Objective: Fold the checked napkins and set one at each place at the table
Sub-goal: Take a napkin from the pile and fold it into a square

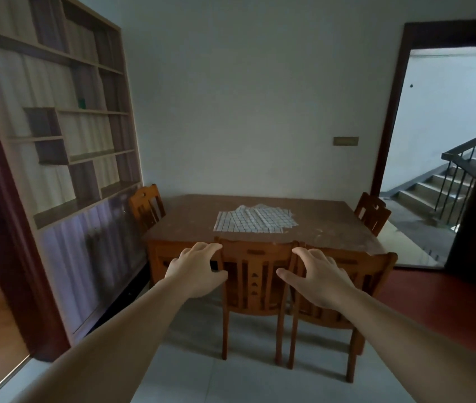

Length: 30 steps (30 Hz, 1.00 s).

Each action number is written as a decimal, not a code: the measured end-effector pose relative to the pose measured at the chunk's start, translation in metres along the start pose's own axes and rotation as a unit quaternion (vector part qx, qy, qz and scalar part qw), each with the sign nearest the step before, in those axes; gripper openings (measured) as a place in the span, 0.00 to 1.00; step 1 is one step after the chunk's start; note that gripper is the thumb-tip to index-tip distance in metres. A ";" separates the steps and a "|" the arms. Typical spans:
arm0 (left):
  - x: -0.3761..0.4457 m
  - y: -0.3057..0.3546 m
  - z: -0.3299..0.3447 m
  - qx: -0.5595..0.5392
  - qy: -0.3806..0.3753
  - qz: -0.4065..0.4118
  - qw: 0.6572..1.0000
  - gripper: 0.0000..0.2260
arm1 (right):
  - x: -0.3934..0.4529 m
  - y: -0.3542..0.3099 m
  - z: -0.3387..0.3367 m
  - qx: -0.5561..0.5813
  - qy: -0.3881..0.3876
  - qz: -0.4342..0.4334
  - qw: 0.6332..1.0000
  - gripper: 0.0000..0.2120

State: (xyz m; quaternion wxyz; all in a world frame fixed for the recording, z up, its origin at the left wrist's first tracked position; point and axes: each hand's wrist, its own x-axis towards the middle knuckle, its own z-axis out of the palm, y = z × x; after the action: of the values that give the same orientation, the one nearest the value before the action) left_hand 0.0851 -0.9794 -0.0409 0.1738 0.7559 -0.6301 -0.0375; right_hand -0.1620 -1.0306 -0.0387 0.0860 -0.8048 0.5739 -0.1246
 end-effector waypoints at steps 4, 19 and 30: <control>0.089 -0.008 0.032 -0.012 -0.003 0.008 1.000 0.31 | 0.087 0.015 0.016 -0.009 0.000 -0.001 1.000 0.38; 0.426 -0.069 0.076 -0.008 -0.033 0.010 0.999 0.33 | 0.418 0.044 0.037 -0.034 -0.022 0.032 0.999 0.40; 0.621 -0.085 0.145 0.010 -0.056 -0.010 0.998 0.31 | 0.652 0.096 0.114 0.005 -0.044 0.000 0.999 0.40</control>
State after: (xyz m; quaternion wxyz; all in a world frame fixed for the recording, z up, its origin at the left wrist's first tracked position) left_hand 0.2506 -1.5979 -0.1026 0.1303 0.7603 -0.6318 -0.0756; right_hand -0.0127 -1.6791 -0.1078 0.1153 -0.8092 0.5686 -0.0921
